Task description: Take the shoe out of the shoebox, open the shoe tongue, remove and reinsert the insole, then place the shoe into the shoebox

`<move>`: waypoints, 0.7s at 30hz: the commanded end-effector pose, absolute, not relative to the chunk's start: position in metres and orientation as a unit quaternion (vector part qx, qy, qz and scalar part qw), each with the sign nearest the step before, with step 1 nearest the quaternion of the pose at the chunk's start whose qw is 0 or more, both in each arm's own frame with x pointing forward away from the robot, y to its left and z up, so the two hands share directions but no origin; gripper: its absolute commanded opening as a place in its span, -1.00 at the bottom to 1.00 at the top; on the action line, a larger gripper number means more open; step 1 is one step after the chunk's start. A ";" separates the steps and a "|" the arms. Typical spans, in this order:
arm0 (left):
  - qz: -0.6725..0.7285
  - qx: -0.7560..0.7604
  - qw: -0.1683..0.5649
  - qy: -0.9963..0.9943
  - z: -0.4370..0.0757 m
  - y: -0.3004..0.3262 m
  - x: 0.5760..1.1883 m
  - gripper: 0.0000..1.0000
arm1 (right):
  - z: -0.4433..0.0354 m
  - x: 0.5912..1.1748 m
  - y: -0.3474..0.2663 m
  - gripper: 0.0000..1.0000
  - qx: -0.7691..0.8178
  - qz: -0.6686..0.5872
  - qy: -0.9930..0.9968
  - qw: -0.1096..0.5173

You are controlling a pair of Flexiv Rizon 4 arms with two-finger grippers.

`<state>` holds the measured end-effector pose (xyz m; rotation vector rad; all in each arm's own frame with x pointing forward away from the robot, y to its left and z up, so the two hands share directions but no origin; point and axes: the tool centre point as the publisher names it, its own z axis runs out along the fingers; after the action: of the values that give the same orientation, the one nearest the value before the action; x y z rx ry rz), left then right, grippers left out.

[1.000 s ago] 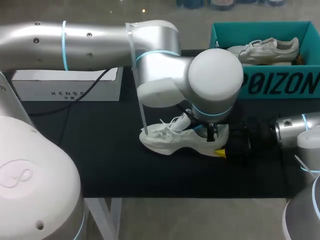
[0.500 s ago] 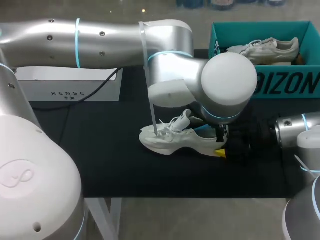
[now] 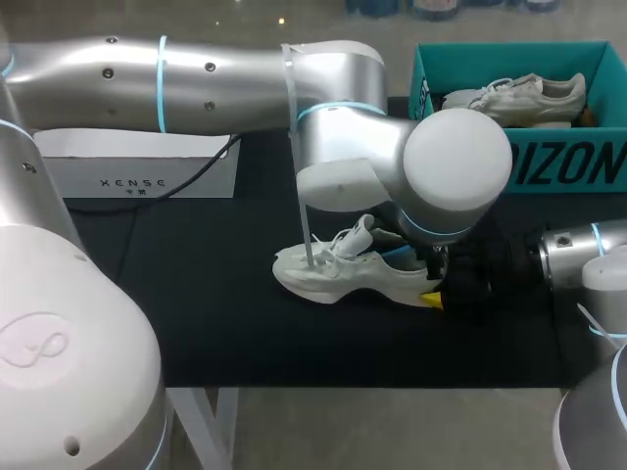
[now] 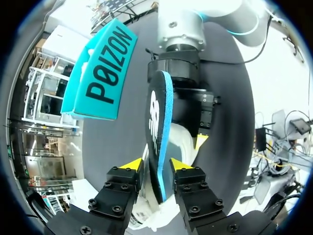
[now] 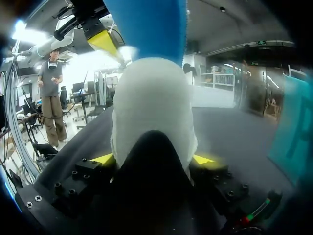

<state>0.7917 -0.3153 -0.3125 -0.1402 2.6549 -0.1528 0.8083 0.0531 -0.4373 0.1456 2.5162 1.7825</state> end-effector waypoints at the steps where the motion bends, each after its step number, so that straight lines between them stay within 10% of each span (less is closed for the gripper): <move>1: -0.056 -0.054 0.234 0.969 -0.318 -0.318 0.797 -0.33 | -0.444 0.808 0.055 -1.00 0.047 0.576 0.815 0.027; 7: -0.057 -0.060 0.232 0.969 -0.322 -0.322 0.804 -0.49 | -0.444 0.808 0.055 -1.00 0.047 0.576 0.815 0.027; 9: -0.058 -0.061 0.230 0.969 -0.323 -0.324 0.805 -1.00 | -0.444 0.808 0.055 -1.00 0.047 0.576 0.815 0.027; 21: -0.082 -0.066 0.238 0.965 -0.304 -0.325 0.800 -1.00 | -0.444 0.808 0.055 -1.00 0.047 0.576 0.815 0.027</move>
<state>0.8042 -0.3346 -0.3159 -0.1812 2.6515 -0.2039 0.8083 0.0531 -0.4373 0.1456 2.5162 1.7826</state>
